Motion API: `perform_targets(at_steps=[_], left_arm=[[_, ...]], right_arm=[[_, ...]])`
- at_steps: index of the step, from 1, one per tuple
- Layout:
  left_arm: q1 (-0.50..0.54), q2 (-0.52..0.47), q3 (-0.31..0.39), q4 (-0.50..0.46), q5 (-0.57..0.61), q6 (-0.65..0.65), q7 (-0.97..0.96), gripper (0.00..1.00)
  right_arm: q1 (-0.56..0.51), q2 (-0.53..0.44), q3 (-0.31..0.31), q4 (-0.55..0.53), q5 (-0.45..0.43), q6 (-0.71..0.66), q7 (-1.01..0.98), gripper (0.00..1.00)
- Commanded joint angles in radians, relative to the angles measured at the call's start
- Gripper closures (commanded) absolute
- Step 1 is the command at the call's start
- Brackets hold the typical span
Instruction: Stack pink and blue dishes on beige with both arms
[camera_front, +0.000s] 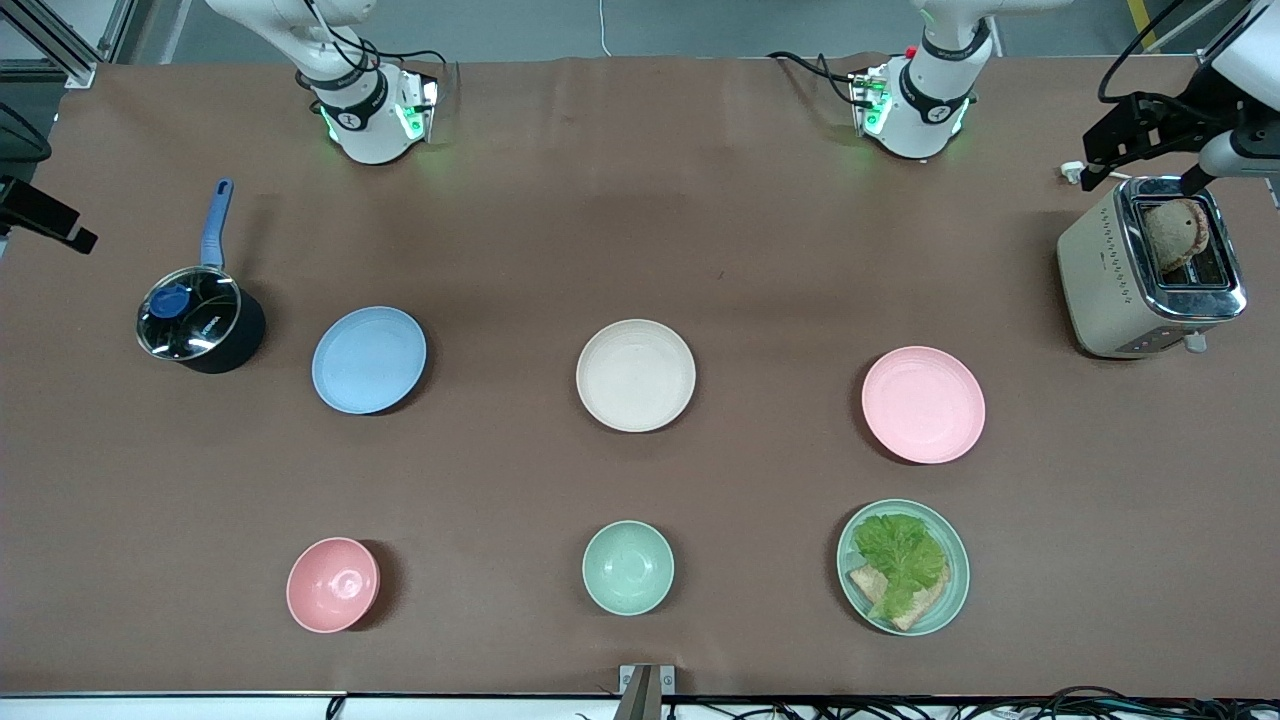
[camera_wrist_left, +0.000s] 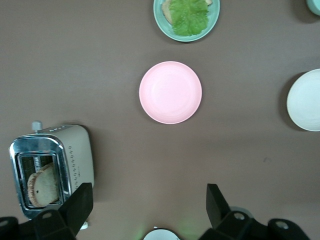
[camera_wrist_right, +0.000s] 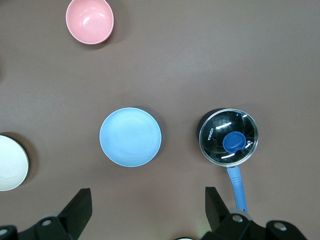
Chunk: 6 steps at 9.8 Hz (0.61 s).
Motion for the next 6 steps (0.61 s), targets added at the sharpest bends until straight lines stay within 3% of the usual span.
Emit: perform_targets(at_steps=[1, 3, 5, 6], left_arm=[[0.002, 0.040, 0.000, 0.011, 0.022, -0.021, 0.002, 0.00], [0.004, 0.123, 0.002, 0.089, 0.022, -0.021, 0.005, 0.00], [0.074, 0.216, 0.000, 0.077, 0.002, 0.045, 0.008, 0.00], [0.094, 0.258, -0.001, 0.024, -0.013, 0.124, 0.008, 0.00]], right_arm=[[0.000, -0.005, 0.001, -0.001, -0.009, -0.008, -0.004, 0.00], [0.000, -0.005, 0.001, -0.001, -0.007, -0.008, -0.004, 0.00], [0.000, -0.005, 0.001, -0.001, -0.009, -0.008, -0.004, 0.00], [0.000, -0.006, 0.001, -0.001, -0.009, -0.008, -0.004, 0.00]])
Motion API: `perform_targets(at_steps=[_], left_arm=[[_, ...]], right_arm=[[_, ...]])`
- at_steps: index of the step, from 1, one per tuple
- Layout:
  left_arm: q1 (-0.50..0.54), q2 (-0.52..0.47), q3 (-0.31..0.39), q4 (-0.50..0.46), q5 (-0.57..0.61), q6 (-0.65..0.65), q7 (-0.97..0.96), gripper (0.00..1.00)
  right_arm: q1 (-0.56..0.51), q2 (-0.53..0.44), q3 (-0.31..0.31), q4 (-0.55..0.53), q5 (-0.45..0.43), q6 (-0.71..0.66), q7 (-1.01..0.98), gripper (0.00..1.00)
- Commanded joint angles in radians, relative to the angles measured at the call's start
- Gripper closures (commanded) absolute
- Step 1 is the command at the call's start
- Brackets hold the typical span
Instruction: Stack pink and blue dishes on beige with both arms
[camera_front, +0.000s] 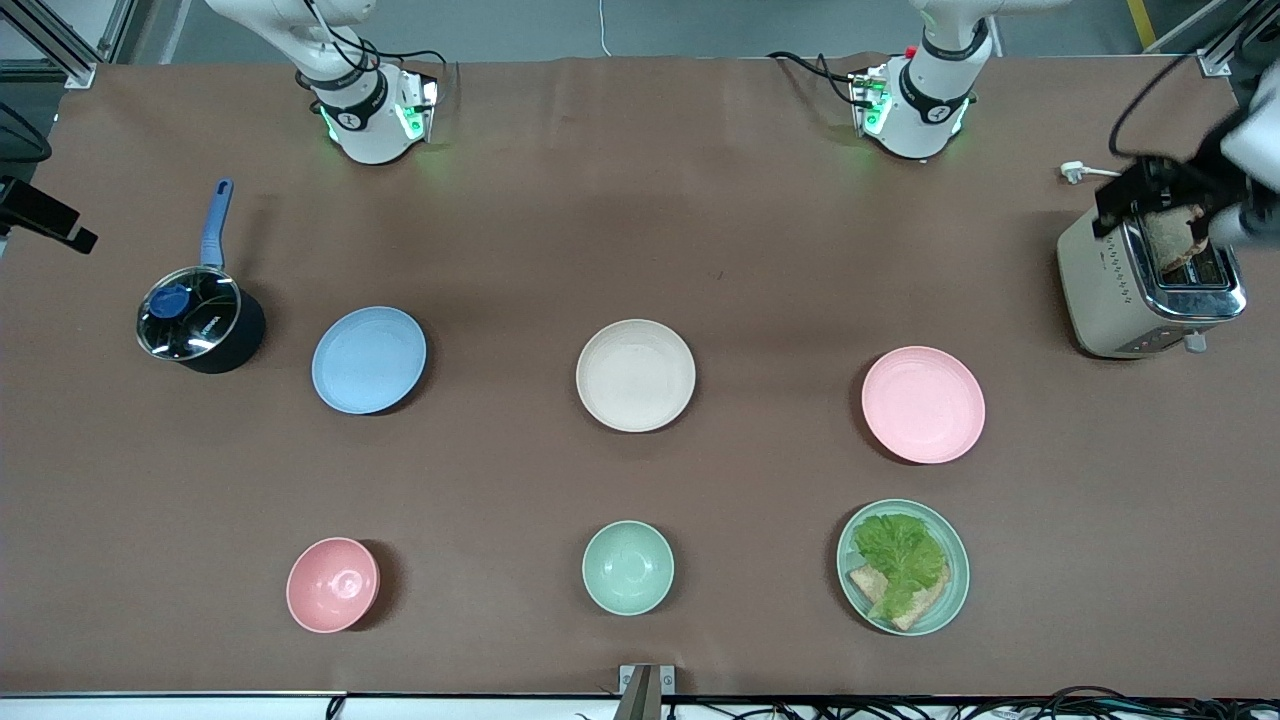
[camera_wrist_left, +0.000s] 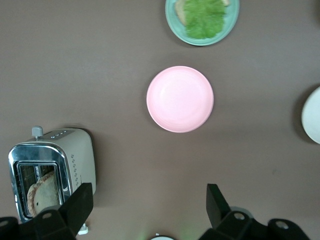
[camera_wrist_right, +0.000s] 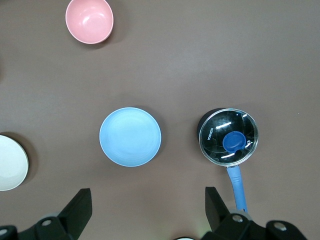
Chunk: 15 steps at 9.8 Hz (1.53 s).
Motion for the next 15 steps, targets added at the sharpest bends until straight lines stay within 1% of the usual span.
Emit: perform_targets(at_steps=[1, 3, 4, 5, 6, 7, 8, 9, 10, 12, 14, 15], left_arm=[[0.057, 0.092, -0.003, -0.133, -0.021, 0.199, 0.012, 0.00], [0.106, 0.131, -0.005, -0.320, -0.031, 0.459, 0.129, 0.00], [0.117, 0.136, -0.005, -0.421, -0.032, 0.603, 0.154, 0.00], [0.123, 0.161, -0.005, -0.494, -0.034, 0.712, 0.161, 0.00], [0.137, 0.208, -0.008, -0.513, -0.034, 0.759, 0.177, 0.00], [0.143, 0.262, -0.011, -0.513, -0.049, 0.791, 0.203, 0.00], [0.143, 0.309, -0.011, -0.516, -0.084, 0.813, 0.220, 0.00], [0.146, 0.351, -0.011, -0.516, -0.100, 0.840, 0.246, 0.01], [0.158, 0.380, -0.015, -0.514, -0.104, 0.862, 0.259, 0.10], [0.163, 0.435, -0.035, -0.516, -0.136, 0.893, 0.262, 0.31], [0.163, 0.464, -0.038, -0.514, -0.138, 0.894, 0.262, 0.50], [0.163, 0.475, -0.046, -0.513, -0.138, 0.896, 0.262, 0.57]], right_arm=[[0.000, -0.005, 0.001, -0.001, -0.009, -0.007, -0.004, 0.00], [0.000, -0.005, 0.001, -0.002, -0.009, -0.007, -0.004, 0.00], [-0.001, -0.005, 0.001, -0.002, -0.009, -0.007, -0.053, 0.00], [0.005, -0.002, 0.001, -0.002, -0.009, -0.007, -0.126, 0.00], [-0.004, 0.015, 0.001, -0.010, -0.007, -0.005, -0.142, 0.00], [-0.007, 0.045, -0.002, -0.040, 0.001, 0.024, -0.146, 0.00], [-0.004, 0.082, -0.002, -0.083, 0.007, 0.083, -0.156, 0.00], [-0.006, 0.091, -0.002, -0.173, 0.026, 0.189, -0.191, 0.00], [-0.014, 0.093, -0.003, -0.270, 0.045, 0.292, -0.255, 0.00], [-0.021, 0.122, -0.005, -0.478, 0.108, 0.546, -0.381, 0.00], [-0.020, 0.208, -0.005, -0.626, 0.196, 0.802, -0.554, 0.00], [-0.023, 0.246, -0.005, -0.665, 0.256, 0.882, -0.649, 0.00]])
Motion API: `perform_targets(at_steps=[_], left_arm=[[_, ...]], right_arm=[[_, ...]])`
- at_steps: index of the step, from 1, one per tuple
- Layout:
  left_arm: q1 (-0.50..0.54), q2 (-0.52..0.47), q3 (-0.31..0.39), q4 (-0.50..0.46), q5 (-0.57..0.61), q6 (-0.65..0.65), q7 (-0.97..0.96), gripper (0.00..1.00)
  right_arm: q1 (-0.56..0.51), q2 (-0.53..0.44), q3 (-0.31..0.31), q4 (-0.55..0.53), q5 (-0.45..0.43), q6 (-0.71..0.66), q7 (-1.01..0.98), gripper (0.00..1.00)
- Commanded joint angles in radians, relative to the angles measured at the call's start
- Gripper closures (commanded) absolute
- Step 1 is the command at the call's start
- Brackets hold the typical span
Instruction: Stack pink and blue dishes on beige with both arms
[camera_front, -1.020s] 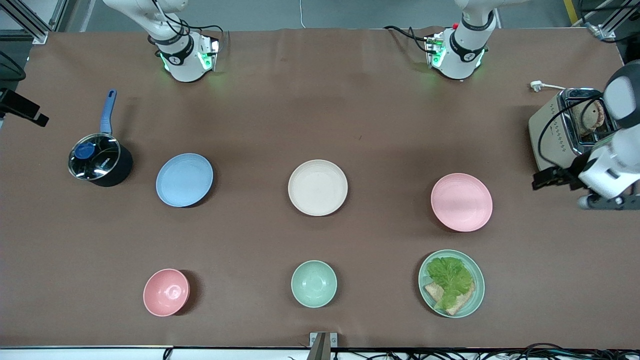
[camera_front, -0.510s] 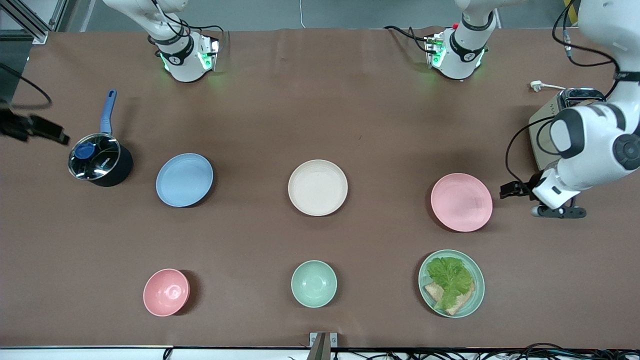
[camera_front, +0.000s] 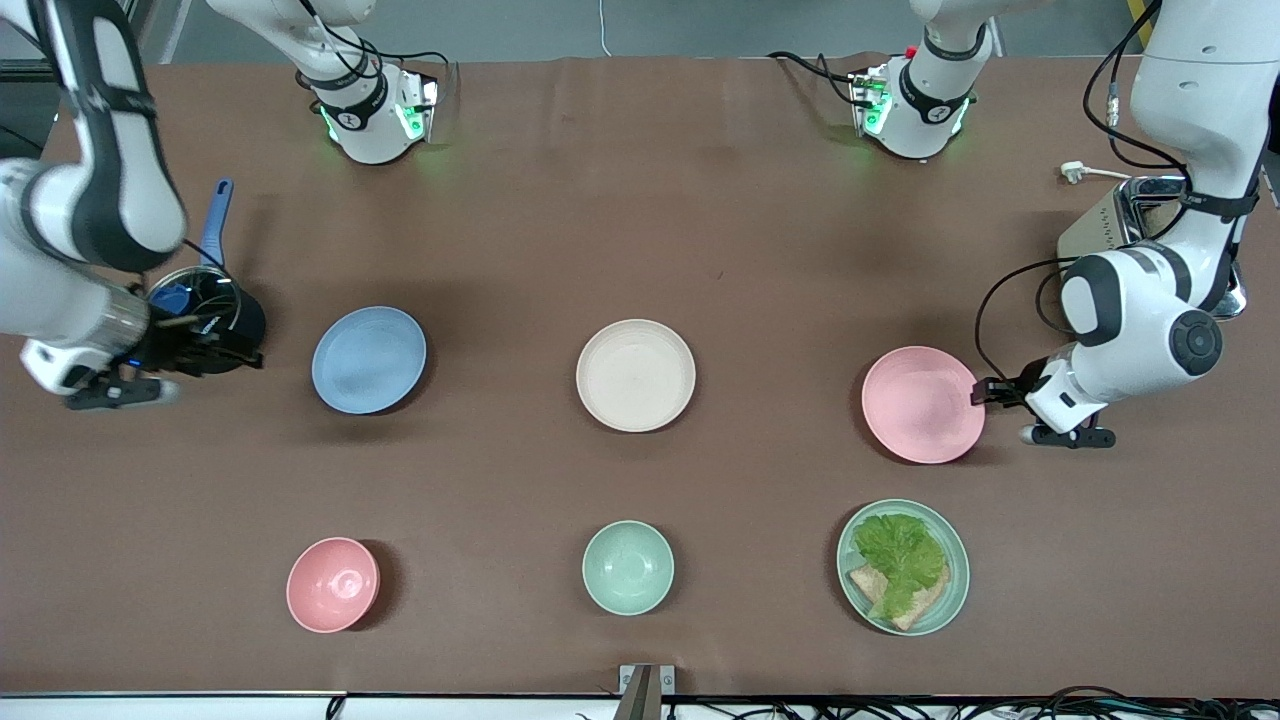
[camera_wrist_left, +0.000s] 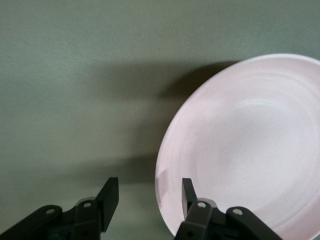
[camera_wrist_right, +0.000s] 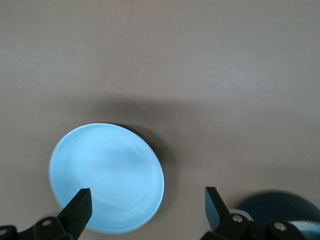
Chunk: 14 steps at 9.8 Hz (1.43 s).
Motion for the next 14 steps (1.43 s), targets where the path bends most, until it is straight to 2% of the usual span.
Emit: perform_targets(at_steps=[1, 3, 4, 6, 8, 9, 11, 12, 14], left_arm=[[0.013, 0.045, -0.021, 0.000, -0.018, 0.020, 0.019, 0.66], [0.010, 0.042, -0.023, 0.000, -0.018, 0.020, 0.019, 0.93], [0.010, 0.039, -0.029, 0.003, -0.018, 0.019, 0.018, 1.00], [0.010, -0.003, -0.047, 0.009, -0.018, -0.010, 0.014, 1.00], [0.004, -0.088, -0.122, 0.066, -0.021, -0.158, -0.048, 1.00], [0.002, -0.102, -0.191, 0.107, -0.024, -0.241, -0.162, 1.00], [-0.010, -0.094, -0.358, 0.144, -0.018, -0.253, -0.511, 1.00], [-0.045, -0.077, -0.397, 0.163, -0.012, -0.251, -0.624, 1.00], [-0.171, -0.053, -0.396, 0.178, -0.010, -0.228, -0.775, 1.00]], right_arm=[[-0.018, 0.059, 0.003, -0.075, 0.142, 0.111, -0.190, 0.00], [-0.029, 0.148, 0.002, -0.098, 0.340, 0.189, -0.404, 0.00], [-0.030, 0.175, 0.000, -0.100, 0.412, 0.191, -0.489, 0.00], [-0.030, 0.194, 0.000, -0.109, 0.464, 0.191, -0.543, 0.11], [-0.027, 0.211, 0.000, -0.112, 0.464, 0.191, -0.545, 0.34], [-0.026, 0.218, 0.000, -0.112, 0.464, 0.189, -0.554, 0.48], [-0.027, 0.225, 0.000, -0.110, 0.467, 0.212, -0.580, 0.82], [-0.029, 0.223, 0.000, -0.110, 0.467, 0.232, -0.578, 0.97], [-0.027, 0.208, -0.001, -0.103, 0.467, 0.210, -0.546, 1.00]])
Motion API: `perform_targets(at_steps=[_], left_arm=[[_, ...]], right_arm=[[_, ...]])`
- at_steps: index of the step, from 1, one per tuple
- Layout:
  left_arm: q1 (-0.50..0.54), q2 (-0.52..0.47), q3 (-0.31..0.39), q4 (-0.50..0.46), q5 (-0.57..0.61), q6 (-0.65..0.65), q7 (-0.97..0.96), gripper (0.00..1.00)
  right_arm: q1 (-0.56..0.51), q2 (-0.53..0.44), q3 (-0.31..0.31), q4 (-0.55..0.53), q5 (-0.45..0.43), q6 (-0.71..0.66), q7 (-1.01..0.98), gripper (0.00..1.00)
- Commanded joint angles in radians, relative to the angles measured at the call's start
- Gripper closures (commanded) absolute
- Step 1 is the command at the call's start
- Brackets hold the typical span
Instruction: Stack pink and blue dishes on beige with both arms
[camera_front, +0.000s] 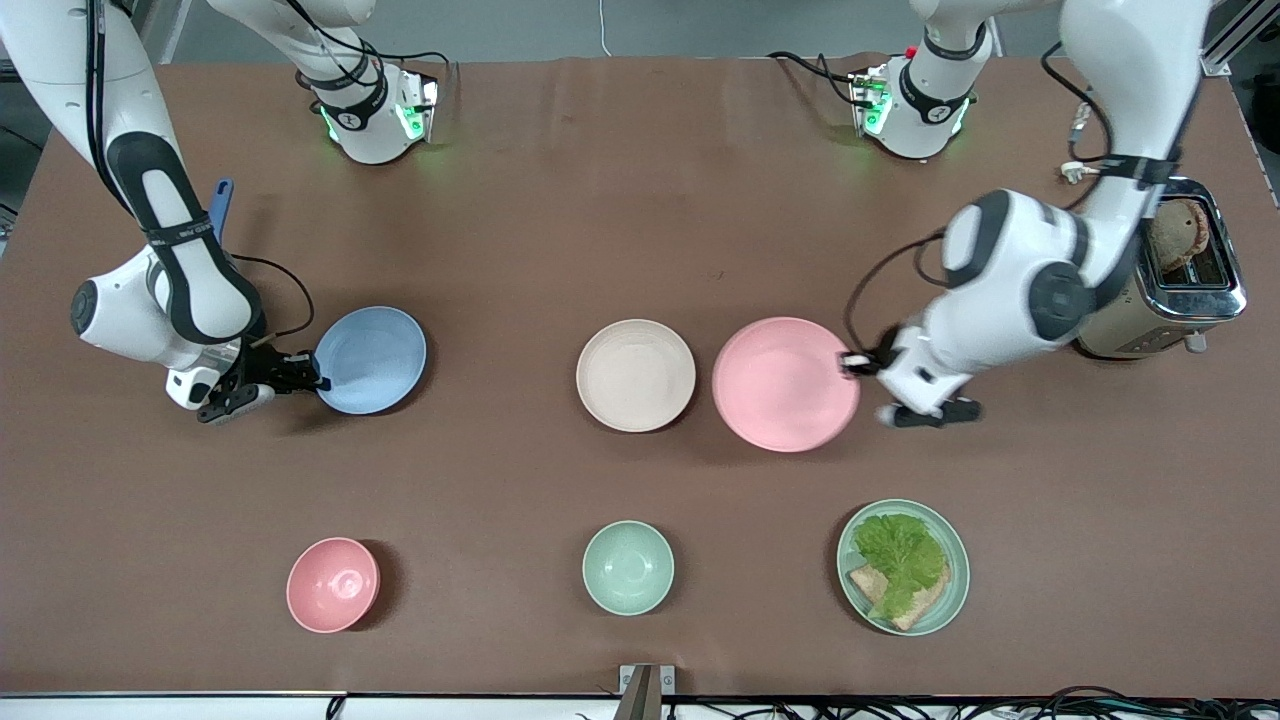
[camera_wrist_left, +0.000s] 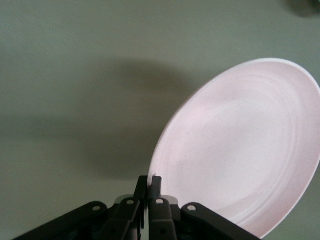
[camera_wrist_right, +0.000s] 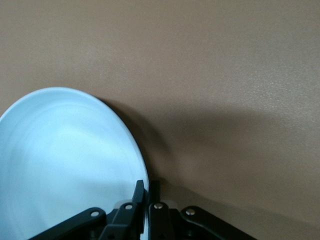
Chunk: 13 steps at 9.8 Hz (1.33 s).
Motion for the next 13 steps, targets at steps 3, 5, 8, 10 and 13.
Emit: perform_targets(at_steps=[3, 5, 8, 10, 13], left_arm=[[-0.140, 0.118, 0.009, 0.017, 0.005, 0.117, -0.129, 1.00], [-0.186, 0.179, 0.012, 0.015, 0.014, 0.219, -0.132, 1.00], [-0.189, 0.216, 0.012, 0.011, 0.118, 0.238, -0.190, 1.00], [-0.201, 0.248, 0.012, 0.029, 0.160, 0.266, -0.199, 1.00], [-0.223, 0.288, 0.012, 0.046, 0.181, 0.286, -0.203, 1.00]], right_arm=[[0.013, -0.096, -0.120, 0.158, -0.024, -0.372, 0.140, 1.00], [0.013, -0.098, -0.155, 0.384, -0.157, -0.657, 0.345, 1.00], [0.077, -0.125, -0.131, 0.503, -0.167, -0.775, 0.618, 1.00], [0.108, -0.148, -0.056, 0.497, -0.167, -0.738, 0.774, 0.99], [0.122, -0.154, 0.088, 0.436, -0.169, -0.581, 0.926, 1.00]])
